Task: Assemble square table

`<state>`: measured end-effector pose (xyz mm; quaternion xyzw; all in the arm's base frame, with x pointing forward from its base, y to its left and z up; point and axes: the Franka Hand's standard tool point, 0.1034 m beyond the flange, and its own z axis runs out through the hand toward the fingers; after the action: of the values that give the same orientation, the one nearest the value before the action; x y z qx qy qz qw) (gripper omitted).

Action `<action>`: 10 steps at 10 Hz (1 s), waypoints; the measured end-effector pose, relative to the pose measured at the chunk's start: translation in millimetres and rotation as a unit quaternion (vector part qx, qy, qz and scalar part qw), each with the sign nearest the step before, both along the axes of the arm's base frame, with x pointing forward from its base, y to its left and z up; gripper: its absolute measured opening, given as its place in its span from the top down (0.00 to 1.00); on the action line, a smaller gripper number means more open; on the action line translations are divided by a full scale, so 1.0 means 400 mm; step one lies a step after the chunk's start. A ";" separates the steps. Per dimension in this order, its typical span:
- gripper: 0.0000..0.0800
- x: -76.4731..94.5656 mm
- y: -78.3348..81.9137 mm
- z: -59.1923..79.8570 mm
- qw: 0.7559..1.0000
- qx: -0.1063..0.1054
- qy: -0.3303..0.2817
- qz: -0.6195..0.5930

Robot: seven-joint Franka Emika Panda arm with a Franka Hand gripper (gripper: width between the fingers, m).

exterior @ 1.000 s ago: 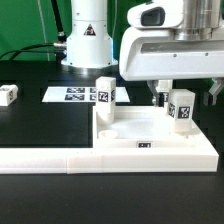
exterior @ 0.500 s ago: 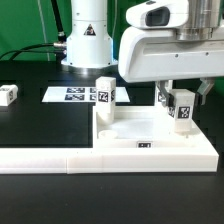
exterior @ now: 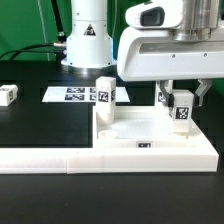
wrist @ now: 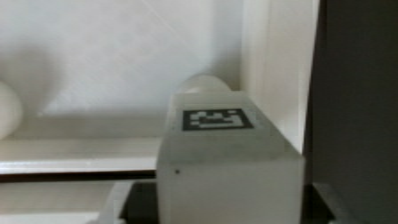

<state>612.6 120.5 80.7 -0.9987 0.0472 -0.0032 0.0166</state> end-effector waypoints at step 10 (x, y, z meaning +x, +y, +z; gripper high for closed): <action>0.64 0.005 -0.019 -0.005 0.906 0.015 0.013 -0.422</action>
Offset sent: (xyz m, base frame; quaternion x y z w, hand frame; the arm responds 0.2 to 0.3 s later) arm -0.0001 -0.0004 -0.0038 0.0157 -0.0153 0.2551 0.9667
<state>614.8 112.9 78.6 -0.8849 0.4649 0.0035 0.0277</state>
